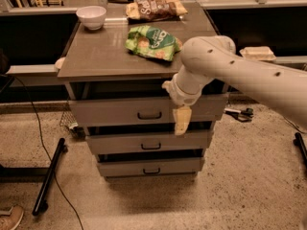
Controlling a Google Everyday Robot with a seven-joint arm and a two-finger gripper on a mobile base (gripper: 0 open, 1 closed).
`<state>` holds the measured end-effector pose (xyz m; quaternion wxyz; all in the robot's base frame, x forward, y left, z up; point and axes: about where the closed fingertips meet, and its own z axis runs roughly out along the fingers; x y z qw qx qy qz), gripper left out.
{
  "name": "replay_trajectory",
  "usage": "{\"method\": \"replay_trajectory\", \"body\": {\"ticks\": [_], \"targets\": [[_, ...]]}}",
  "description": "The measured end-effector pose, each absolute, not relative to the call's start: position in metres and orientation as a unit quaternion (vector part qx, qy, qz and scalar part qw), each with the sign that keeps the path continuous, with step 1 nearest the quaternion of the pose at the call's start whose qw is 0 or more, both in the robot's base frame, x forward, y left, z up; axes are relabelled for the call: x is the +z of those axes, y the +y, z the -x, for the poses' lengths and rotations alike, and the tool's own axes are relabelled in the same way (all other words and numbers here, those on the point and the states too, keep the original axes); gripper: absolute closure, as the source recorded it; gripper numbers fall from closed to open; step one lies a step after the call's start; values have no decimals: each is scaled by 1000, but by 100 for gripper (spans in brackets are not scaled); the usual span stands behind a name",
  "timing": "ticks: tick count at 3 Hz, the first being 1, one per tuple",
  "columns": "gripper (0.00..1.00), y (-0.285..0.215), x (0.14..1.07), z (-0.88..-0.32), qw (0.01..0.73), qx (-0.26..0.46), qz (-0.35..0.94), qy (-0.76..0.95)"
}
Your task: Open top drawer
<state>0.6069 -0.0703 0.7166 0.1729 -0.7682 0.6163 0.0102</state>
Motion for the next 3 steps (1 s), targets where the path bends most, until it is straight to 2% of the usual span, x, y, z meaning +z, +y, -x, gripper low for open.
{"method": "replay_trajectory", "body": {"ticks": [3], "targets": [[0, -55, 675, -657, 137, -2, 769, 624]]}}
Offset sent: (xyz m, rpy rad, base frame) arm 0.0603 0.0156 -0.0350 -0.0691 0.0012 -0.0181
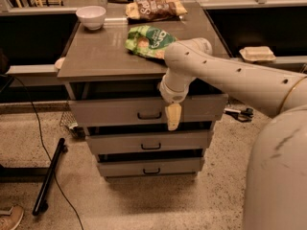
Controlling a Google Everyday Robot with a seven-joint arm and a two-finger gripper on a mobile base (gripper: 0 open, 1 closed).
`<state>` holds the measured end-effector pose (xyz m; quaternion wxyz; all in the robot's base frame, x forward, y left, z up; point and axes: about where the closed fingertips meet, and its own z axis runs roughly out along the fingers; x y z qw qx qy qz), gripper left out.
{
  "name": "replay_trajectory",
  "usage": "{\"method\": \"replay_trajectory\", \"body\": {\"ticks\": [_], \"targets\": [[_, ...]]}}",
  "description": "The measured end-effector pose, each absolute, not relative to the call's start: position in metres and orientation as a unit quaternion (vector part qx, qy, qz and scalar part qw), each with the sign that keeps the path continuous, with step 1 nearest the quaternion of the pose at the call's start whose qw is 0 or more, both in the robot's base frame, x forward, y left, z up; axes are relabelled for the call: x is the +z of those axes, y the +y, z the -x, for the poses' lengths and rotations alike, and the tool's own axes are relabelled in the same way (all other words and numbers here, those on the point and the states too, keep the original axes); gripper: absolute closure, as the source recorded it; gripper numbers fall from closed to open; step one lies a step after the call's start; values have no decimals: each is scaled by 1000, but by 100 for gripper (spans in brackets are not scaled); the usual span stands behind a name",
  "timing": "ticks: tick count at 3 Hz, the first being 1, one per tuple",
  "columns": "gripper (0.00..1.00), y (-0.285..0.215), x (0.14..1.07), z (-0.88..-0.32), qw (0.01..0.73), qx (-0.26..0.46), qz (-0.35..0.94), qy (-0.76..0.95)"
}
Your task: Open top drawer
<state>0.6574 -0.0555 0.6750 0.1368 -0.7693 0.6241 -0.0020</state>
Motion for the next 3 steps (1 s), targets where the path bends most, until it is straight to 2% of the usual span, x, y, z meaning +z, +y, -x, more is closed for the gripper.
{"method": "replay_trajectory", "body": {"ticks": [2, 3], "targets": [[0, -48, 637, -656, 94, 12, 770, 631], [18, -51, 638, -643, 92, 17, 774, 627]]}}
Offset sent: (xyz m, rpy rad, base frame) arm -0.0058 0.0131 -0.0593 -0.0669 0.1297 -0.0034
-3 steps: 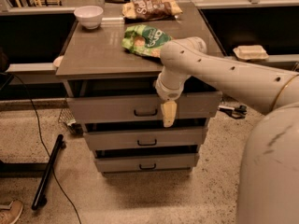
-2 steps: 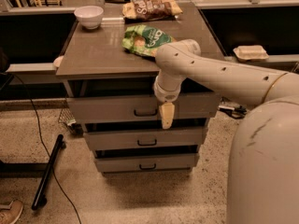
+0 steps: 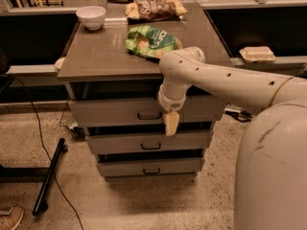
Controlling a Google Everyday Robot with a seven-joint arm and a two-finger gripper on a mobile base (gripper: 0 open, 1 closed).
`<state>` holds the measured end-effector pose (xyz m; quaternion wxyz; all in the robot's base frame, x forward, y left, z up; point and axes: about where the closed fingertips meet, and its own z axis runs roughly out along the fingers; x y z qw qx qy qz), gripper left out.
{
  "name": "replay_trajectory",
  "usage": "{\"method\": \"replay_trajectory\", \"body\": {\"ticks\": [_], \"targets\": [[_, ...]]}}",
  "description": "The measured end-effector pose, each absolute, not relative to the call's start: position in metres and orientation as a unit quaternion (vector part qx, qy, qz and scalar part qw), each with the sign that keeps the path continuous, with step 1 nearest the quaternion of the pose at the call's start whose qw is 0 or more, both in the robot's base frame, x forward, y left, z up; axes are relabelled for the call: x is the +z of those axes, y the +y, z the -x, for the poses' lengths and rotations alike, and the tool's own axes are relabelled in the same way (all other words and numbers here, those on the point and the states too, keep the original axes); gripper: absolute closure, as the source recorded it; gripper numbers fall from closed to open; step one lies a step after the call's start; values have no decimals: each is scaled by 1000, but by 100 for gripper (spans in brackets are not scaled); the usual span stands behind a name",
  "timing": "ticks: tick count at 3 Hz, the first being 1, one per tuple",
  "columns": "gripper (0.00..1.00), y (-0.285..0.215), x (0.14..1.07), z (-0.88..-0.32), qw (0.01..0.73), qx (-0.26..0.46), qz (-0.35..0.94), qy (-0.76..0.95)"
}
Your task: Open top drawer
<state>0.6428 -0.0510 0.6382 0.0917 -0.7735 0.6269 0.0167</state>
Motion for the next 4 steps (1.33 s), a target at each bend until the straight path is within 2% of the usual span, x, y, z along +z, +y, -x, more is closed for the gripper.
{"method": "replay_trajectory", "body": {"ticks": [3, 4], "targets": [[87, -59, 660, -625, 98, 19, 772, 628], [100, -59, 665, -625, 98, 19, 772, 628]]}}
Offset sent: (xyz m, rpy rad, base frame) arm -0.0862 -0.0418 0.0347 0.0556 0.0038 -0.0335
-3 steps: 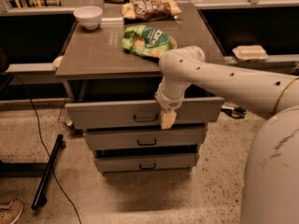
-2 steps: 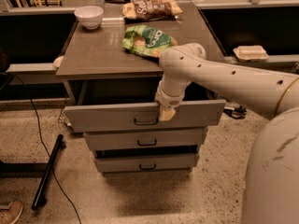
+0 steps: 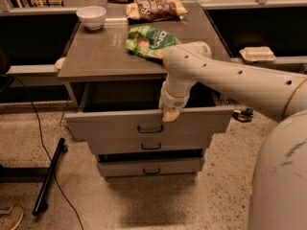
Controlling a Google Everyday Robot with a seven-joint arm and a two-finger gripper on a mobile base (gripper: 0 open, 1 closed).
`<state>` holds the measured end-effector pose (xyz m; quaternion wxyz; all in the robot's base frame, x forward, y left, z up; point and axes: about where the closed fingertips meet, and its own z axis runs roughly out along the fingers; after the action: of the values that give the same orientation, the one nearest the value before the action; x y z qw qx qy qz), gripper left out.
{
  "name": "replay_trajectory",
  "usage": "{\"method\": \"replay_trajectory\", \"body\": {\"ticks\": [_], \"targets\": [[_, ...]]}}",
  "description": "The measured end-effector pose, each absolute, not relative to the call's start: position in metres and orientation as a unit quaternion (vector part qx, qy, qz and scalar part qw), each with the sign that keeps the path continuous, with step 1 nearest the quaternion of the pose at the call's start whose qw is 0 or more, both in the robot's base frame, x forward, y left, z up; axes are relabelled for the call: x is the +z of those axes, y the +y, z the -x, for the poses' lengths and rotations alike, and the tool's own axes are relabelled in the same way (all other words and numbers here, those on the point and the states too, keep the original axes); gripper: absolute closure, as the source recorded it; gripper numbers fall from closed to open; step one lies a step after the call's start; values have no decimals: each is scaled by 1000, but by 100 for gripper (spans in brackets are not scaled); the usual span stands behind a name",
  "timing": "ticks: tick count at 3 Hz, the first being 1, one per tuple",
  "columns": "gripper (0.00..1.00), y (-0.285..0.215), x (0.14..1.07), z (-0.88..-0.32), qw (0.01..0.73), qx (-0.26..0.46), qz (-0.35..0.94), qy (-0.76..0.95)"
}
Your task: Open top drawer
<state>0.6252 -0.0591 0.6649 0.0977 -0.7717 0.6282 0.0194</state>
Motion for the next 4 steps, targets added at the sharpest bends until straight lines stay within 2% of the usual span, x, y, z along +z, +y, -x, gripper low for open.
{"method": "replay_trajectory", "body": {"ticks": [1, 4], "targets": [[83, -59, 665, -625, 98, 19, 772, 628], [11, -55, 665, -621, 93, 31, 784, 613]]}}
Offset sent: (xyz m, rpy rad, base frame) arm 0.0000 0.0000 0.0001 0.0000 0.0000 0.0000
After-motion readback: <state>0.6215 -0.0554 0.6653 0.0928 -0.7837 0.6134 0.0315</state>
